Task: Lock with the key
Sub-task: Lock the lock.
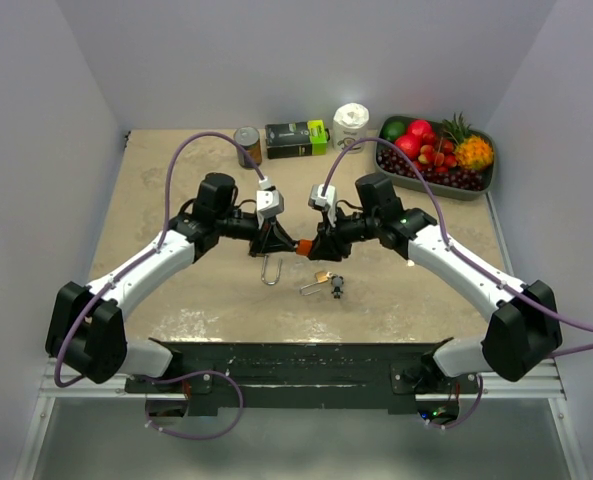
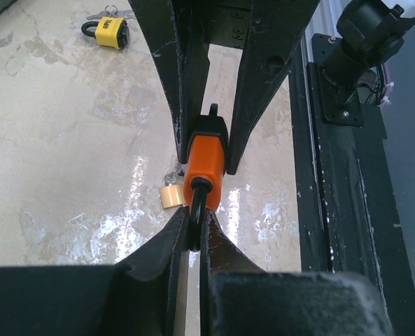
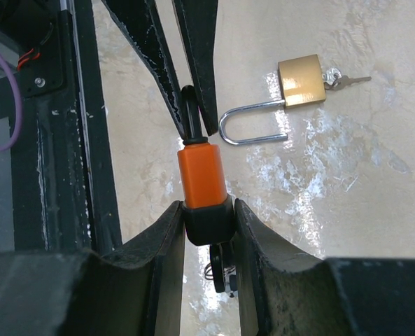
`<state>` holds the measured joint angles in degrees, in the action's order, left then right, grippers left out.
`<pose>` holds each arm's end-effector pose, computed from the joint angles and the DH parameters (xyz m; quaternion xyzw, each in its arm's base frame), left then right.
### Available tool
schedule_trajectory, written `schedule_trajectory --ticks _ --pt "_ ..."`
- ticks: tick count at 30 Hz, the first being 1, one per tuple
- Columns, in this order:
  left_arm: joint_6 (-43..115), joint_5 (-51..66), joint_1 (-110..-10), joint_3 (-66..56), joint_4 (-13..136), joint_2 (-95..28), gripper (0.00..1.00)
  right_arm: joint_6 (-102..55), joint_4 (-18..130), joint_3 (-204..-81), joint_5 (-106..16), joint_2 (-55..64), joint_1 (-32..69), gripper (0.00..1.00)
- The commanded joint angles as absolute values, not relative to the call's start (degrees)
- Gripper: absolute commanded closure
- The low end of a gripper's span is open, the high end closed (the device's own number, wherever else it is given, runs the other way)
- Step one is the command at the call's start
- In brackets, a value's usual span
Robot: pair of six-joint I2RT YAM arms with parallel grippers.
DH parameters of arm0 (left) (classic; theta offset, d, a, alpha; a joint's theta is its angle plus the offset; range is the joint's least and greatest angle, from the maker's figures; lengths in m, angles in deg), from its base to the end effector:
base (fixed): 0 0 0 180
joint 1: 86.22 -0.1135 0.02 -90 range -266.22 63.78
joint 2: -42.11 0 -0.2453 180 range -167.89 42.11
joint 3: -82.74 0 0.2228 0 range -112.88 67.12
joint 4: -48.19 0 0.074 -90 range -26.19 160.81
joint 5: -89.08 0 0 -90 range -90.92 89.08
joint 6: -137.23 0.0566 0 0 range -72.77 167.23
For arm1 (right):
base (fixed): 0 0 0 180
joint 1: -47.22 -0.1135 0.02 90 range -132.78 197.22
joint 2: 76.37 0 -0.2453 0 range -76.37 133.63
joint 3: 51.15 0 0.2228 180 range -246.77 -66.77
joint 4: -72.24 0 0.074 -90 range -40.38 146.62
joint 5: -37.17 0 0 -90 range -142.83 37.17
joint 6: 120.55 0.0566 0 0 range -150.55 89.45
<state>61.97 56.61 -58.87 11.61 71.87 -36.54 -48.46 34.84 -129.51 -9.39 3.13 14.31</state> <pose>0.2284 -0.1719 0.2708 0.4947 0.6279 -0.4640 0.3817 0.2207 0.1892 0.2785 -0.5042 0.6870 0.3832 0.3563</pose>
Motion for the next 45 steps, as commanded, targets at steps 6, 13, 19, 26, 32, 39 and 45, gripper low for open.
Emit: schedule_trajectory --ticks 6,13,19,26,32,39,45 --pt "64.71 65.7 -62.66 9.73 70.74 -35.85 1.0 -52.16 44.86 -133.04 -5.45 -0.61 10.92 0.87" --pt "76.75 65.79 -67.94 6.65 86.55 -34.71 1.0 -51.29 37.83 -133.39 -10.81 -2.1 14.43 0.46" --pt "80.63 66.4 -68.3 6.73 90.01 -33.39 1.0 -53.92 34.04 -134.36 -10.56 -2.63 15.93 0.44" --pt "76.76 66.75 -68.3 7.44 86.05 -32.42 1.0 -54.37 33.24 -133.74 -7.21 -0.88 15.76 0.44" --pt "76.23 67.19 -67.42 7.53 85.43 -32.42 1.0 -54.37 34.47 -133.3 -6.95 2.02 14.88 0.54" --pt "75.62 66.93 -67.24 7.53 84.47 -32.42 1.0 -55.86 33.77 -133.3 -5.89 3.43 14.26 0.66" --pt "74.74 66.32 -67.24 7.53 83.5 -32.68 1.0 -58.5 30.44 -134.18 -6.07 4.4 14.0 0.83"
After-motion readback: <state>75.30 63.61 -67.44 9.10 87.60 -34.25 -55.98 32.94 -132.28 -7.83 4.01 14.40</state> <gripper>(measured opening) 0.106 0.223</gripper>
